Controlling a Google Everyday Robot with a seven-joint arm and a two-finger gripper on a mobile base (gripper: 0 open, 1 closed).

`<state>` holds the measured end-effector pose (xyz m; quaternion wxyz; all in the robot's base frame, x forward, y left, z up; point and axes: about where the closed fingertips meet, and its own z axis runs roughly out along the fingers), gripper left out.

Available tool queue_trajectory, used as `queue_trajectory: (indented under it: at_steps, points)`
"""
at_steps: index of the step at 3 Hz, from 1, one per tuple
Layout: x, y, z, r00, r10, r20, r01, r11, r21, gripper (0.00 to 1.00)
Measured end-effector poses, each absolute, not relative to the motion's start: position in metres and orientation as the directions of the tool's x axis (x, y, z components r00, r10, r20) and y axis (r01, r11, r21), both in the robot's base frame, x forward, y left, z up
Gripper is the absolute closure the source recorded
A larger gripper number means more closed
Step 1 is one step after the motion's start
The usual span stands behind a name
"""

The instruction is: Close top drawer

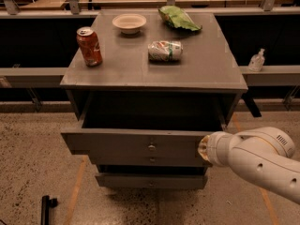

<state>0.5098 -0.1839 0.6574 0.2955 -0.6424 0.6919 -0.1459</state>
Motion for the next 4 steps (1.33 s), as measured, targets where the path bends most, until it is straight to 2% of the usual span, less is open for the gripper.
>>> queue_trajectory:
  at_steps: [4]
  points:
    - [0.577, -0.184, 0.642, 0.058, -0.975, -0.215, -0.755, 0.098, -0.649, 1.00]
